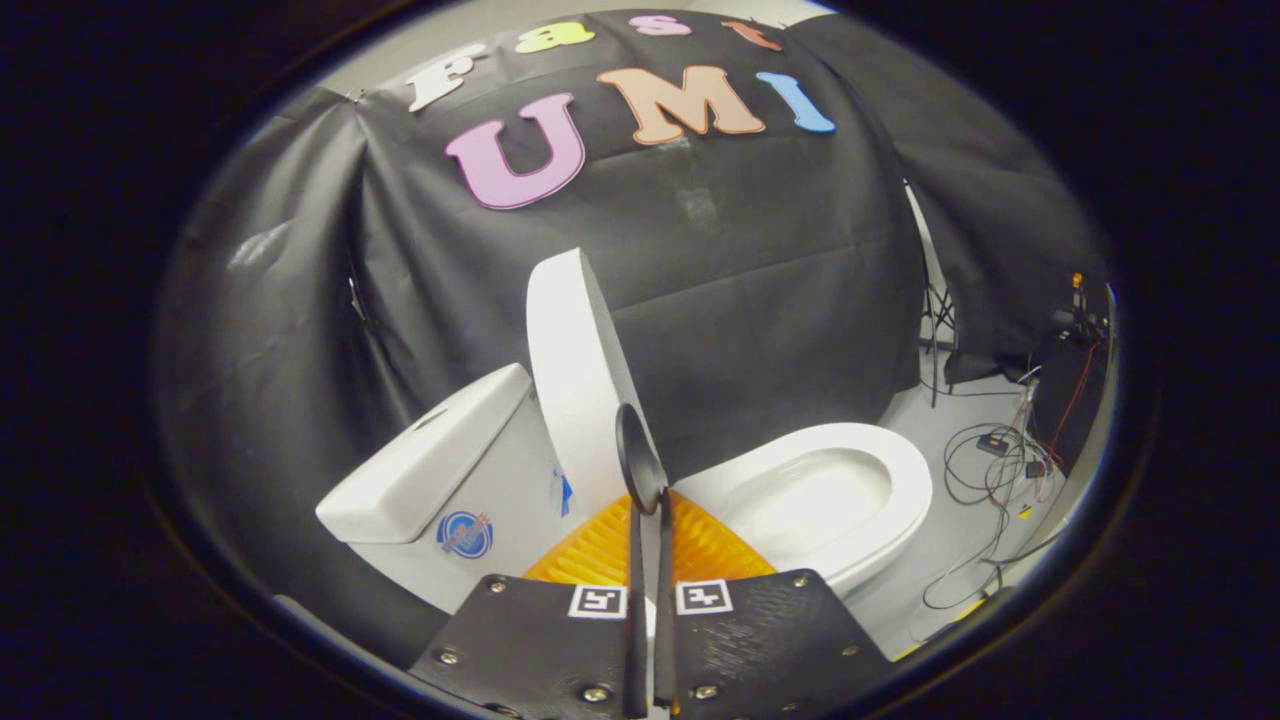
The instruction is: Open the toilet lid.
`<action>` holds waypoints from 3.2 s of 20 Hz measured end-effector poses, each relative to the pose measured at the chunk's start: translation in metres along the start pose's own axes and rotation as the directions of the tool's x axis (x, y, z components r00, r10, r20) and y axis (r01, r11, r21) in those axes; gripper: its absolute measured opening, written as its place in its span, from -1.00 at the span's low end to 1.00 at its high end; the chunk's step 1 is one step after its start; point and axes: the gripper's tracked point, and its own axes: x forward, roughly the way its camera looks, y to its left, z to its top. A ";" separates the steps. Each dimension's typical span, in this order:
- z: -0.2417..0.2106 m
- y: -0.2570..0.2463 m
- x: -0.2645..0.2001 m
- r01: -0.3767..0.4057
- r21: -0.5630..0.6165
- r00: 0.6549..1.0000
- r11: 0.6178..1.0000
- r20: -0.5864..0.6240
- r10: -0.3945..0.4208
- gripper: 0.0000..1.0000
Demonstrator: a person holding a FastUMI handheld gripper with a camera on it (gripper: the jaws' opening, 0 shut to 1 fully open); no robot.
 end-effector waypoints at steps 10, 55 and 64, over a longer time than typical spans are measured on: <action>-0.007 0.029 0.002 -0.054 -0.075 0.999 0.996 -0.006 0.054 -0.93; 0.055 0.062 -0.040 -0.370 -0.349 0.922 0.861 -0.024 0.387 0.99; 0.078 -0.041 -0.024 -0.258 -0.297 0.961 0.919 0.021 0.277 0.99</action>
